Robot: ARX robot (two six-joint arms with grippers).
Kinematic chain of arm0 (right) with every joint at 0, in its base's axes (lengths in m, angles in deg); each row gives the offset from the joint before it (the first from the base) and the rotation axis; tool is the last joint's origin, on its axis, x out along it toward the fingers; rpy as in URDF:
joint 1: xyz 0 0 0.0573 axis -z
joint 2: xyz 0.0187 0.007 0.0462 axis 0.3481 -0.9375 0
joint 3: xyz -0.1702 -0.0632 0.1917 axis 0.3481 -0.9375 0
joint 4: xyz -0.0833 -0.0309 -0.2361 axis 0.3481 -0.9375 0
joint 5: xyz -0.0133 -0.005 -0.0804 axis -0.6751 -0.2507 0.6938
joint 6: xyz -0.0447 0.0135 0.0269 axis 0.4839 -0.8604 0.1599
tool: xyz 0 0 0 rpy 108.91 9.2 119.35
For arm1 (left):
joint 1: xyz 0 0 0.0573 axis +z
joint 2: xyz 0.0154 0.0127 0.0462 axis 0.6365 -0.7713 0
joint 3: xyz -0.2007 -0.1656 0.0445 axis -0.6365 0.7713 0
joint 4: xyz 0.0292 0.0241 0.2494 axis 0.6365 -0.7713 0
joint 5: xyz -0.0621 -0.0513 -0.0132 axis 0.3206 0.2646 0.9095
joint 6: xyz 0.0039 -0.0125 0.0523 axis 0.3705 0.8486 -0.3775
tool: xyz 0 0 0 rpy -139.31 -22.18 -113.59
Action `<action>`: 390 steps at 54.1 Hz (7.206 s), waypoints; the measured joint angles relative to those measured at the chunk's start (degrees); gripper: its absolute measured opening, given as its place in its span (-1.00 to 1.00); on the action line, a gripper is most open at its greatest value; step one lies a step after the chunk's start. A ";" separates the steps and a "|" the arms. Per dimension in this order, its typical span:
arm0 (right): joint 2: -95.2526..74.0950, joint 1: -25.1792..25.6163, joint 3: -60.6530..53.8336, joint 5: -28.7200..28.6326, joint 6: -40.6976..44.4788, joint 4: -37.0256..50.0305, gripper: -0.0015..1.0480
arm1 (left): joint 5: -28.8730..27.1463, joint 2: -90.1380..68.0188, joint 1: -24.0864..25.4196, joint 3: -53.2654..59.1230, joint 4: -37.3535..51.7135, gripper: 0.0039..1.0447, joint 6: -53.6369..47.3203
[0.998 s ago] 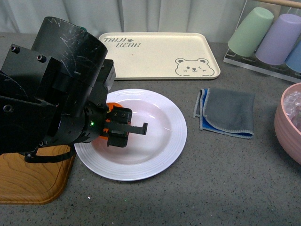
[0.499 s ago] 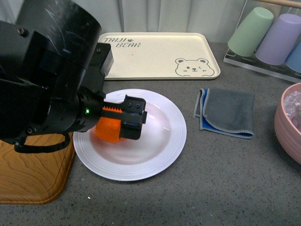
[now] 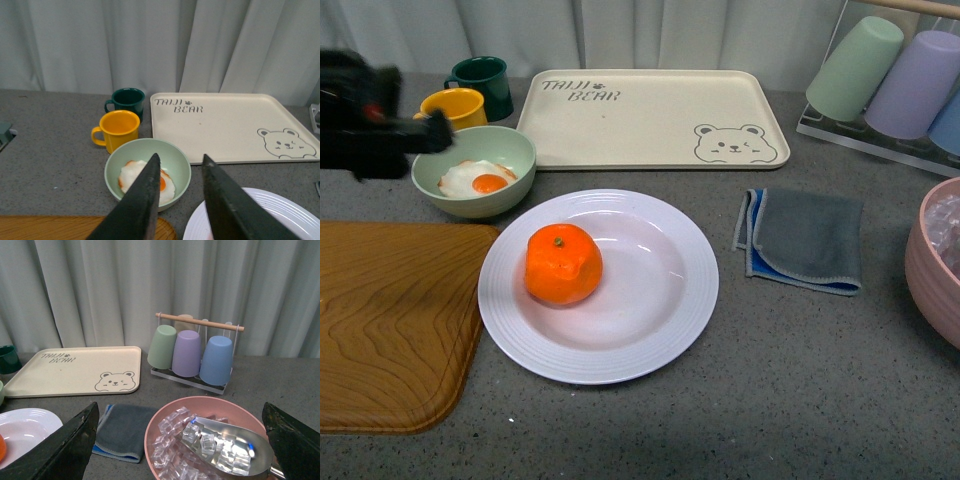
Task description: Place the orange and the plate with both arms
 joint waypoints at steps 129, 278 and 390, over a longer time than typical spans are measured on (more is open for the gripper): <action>-0.59 -0.59 0.33 1.92 0.96 -1.22 0.82 | 15.21 95.49 15.87 14.91 -78.60 -0.32 -0.57; -122.64 -18.49 54.62 -29.20 -53.37 27.65 -0.92 | 15.19 95.54 15.87 14.91 -78.62 0.88 -0.72; -90.20 -3.45 16.98 3.80 -0.04 72.11 -0.98 | 15.19 95.54 15.87 14.91 -78.64 0.88 -0.72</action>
